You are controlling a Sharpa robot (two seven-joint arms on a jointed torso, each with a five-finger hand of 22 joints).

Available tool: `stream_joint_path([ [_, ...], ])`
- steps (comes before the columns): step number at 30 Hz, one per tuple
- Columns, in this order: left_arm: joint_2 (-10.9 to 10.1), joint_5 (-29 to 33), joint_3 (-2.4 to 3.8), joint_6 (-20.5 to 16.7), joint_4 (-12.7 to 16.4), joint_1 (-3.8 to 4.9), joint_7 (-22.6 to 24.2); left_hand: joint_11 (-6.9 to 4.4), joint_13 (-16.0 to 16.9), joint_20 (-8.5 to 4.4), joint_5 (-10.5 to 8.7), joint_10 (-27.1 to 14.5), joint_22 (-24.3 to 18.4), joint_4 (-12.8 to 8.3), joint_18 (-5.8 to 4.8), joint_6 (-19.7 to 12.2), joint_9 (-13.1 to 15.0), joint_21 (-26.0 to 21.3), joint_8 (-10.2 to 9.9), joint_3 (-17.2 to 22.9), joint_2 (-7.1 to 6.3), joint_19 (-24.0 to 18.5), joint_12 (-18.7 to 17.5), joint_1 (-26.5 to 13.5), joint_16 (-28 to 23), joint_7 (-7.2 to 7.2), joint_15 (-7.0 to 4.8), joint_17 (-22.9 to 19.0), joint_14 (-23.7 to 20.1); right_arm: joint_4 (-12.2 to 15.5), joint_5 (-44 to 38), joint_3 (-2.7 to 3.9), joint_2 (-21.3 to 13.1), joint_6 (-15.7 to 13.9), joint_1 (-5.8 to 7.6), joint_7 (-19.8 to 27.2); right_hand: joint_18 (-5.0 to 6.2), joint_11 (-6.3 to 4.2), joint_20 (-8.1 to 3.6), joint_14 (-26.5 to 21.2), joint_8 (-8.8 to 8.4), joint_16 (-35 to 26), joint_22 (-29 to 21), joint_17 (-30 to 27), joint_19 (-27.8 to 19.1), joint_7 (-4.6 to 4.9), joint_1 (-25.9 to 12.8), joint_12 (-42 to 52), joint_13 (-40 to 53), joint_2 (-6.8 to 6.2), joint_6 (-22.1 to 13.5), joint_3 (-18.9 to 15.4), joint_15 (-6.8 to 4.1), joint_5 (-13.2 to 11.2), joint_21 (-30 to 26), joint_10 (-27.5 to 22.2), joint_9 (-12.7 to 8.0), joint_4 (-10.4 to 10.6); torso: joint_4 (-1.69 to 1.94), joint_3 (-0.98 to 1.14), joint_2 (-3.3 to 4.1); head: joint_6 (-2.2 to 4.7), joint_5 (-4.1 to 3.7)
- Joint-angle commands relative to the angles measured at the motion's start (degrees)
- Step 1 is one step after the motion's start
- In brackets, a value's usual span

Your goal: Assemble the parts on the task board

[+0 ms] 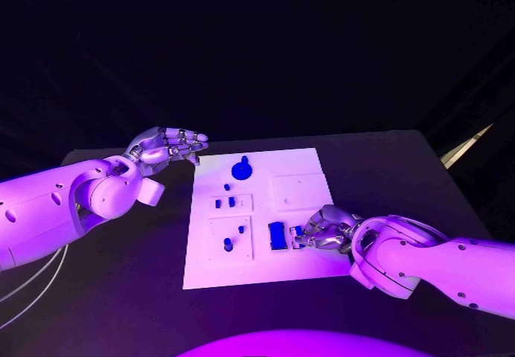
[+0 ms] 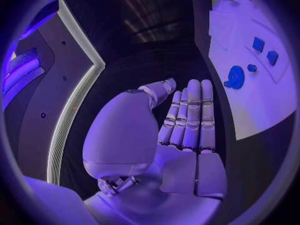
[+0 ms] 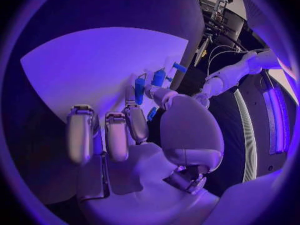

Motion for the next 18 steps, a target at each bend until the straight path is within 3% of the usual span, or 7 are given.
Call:
stream_joint_path([
  [1,0.03,0.02,0.03,0.27,0.16,0.02,-0.04,0.27,-0.1,0.34,0.1,-0.95,-0.58,-0.03,-0.56,-0.58,-0.74,-0.6,1.05,-0.61,0.37,0.35,0.77,-0.14,-0.74,0.3,0.07,-0.38,-0.68,-0.15,0.43,-0.01,0.3,0.61,-0.07,0.02,-0.72,-0.49,-0.16,5.82,0.47,0.55,13.14,12.53,3.77,-0.2,-1.92,0.79,6.52,-0.18,1.13,2.2,-0.39,-0.52,0.48,1.26,1.19,0.73,0.02,0.04,0.02,-0.14,0.11],
  [18,-0.08,0.02,0.03,0.3,0.15,0.03,-0.26,0.31,-0.12,0.34,0.1,-0.98,-0.58,-0.03,-0.6,-0.58,-0.78,-0.64,1.09,-0.6,0.41,0.28,0.81,-0.15,-0.81,0.34,0.13,-0.4,-0.82,-0.14,0.72,-0.01,0.71,0.57,-0.07,0.72,-0.75,-0.52,-0.15,5.83,0.45,0.57,13.18,12.57,3.8,-0.28,-2.73,0.94,6.61,-0.43,1.46,1.95,-0.39,-1.07,0.63,1.32,1.17,0.93,-0.02,0.02,-0.04,-0.35,0.27],
])
